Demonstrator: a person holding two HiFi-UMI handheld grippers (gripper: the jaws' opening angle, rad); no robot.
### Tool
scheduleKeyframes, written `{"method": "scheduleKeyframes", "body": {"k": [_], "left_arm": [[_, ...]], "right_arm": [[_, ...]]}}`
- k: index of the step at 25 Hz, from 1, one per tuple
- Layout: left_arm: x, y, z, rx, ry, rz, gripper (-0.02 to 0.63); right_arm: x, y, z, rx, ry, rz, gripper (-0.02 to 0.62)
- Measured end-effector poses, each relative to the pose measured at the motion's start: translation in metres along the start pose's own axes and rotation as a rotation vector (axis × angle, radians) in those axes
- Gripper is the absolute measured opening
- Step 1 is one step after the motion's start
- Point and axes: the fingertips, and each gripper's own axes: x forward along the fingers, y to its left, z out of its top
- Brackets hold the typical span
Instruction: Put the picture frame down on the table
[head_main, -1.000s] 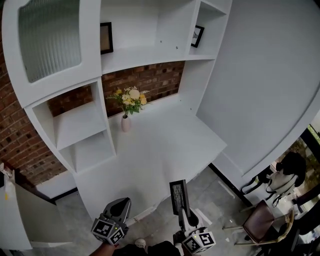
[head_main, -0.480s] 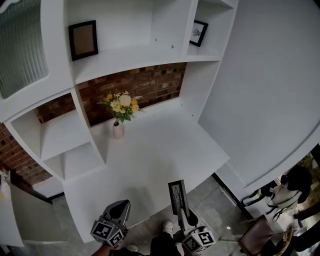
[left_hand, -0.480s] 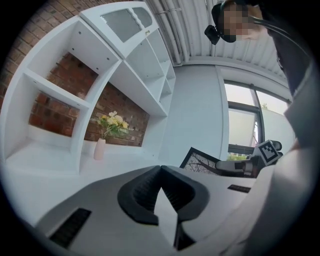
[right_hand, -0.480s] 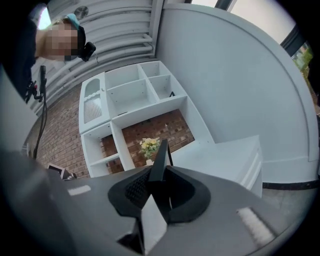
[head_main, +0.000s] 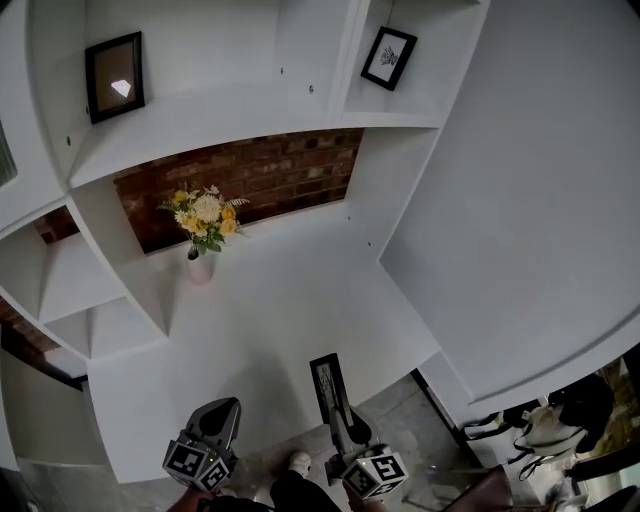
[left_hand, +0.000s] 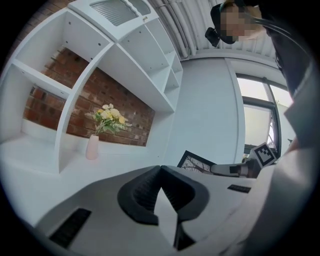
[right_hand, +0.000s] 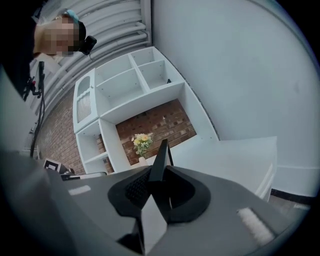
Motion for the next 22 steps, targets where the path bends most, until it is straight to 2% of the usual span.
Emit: {"method": "scheduleKeyframes", "body": {"k": [6,10,16,22], "left_arm": [[0.03,-0.013,0.003,-0.006,-0.013,0.059,0.005],[0.04,-0.017,-0.004,-0.007,0.007,0.093,0.005],[0.044,-0.006,-0.01,-0.016,0.024,0.139,0.005],[0.058,0.013,-0.003,-0.015,0.009,0.139,0.005]], "right_arm": [[0.025,-0.031,0.005,0.03,0.045,0.067,0.067],[0.04,-0.043,0.004,0.062,0.066,0.104,0.067],[0.061,-0.05,-0.002,0.103,0.087,0.119,0.067],[0.086,-0.057,-0.003,0.14,0.103,0.116,0.067]]}}
